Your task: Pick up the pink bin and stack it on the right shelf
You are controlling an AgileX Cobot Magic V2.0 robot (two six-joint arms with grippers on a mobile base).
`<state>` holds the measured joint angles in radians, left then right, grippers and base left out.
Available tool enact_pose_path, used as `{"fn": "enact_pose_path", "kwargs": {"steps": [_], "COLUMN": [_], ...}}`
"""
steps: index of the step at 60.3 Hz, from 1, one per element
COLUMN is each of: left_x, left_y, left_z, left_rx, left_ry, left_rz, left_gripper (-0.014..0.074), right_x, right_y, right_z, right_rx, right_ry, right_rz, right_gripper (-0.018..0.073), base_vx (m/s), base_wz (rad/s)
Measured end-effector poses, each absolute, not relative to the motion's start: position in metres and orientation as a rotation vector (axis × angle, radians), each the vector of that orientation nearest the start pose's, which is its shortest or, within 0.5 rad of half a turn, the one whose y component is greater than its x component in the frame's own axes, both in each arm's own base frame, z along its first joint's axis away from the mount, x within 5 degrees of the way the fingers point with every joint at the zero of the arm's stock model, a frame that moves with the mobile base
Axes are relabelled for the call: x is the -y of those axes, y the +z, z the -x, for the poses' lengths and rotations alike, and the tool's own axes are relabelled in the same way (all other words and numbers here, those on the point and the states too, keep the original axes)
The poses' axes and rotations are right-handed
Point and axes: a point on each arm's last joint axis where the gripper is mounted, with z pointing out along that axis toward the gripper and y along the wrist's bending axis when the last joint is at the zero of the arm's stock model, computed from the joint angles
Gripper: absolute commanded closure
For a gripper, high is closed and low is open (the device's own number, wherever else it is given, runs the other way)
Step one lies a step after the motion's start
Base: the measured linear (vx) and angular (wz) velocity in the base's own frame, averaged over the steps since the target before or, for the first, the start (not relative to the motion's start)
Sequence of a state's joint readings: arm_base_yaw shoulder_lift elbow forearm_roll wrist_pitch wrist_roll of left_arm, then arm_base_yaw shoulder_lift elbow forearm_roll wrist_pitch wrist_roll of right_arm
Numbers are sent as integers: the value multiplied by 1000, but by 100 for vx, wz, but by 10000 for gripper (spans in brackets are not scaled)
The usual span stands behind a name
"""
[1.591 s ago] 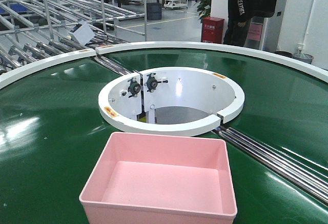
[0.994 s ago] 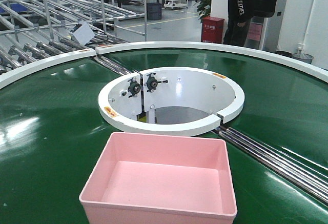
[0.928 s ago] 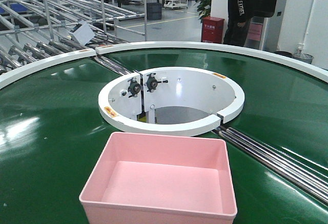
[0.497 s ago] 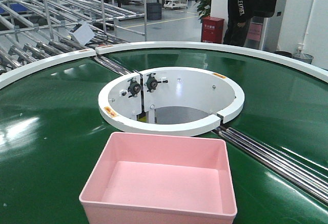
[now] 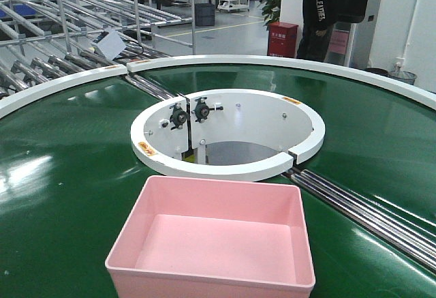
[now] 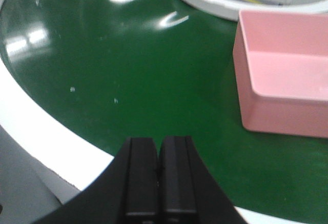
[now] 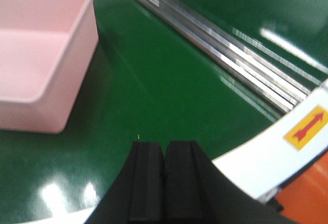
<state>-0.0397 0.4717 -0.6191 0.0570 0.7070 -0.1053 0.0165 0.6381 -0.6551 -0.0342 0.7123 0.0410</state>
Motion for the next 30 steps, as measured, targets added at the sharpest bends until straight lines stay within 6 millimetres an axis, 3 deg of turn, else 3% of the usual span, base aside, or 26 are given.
{"fn": "enact_pose_path", "kwargs": {"steps": [8,20,30], "left_x": [0,6,19], "left_y": [316,306,304], "left_z": [-96,-115,-136], "left_rx": [-2105,-2204,-2303], "left_ry": [-19,-18,-60], "left_rz": [40,-67,-204], "left_gripper": [427,111,1], "right_x": [-1,-19,-42], "right_y": [303,293,300], "right_z": [-137,-160,-180], "right_rx": [-2303,-2393,-2408], "right_ry": [-31,32,67], "right_rz": [74,326,522], "right_gripper": [431,90,-76], "base_vx": [0,0,0], "base_wz": [0,0,0]}}
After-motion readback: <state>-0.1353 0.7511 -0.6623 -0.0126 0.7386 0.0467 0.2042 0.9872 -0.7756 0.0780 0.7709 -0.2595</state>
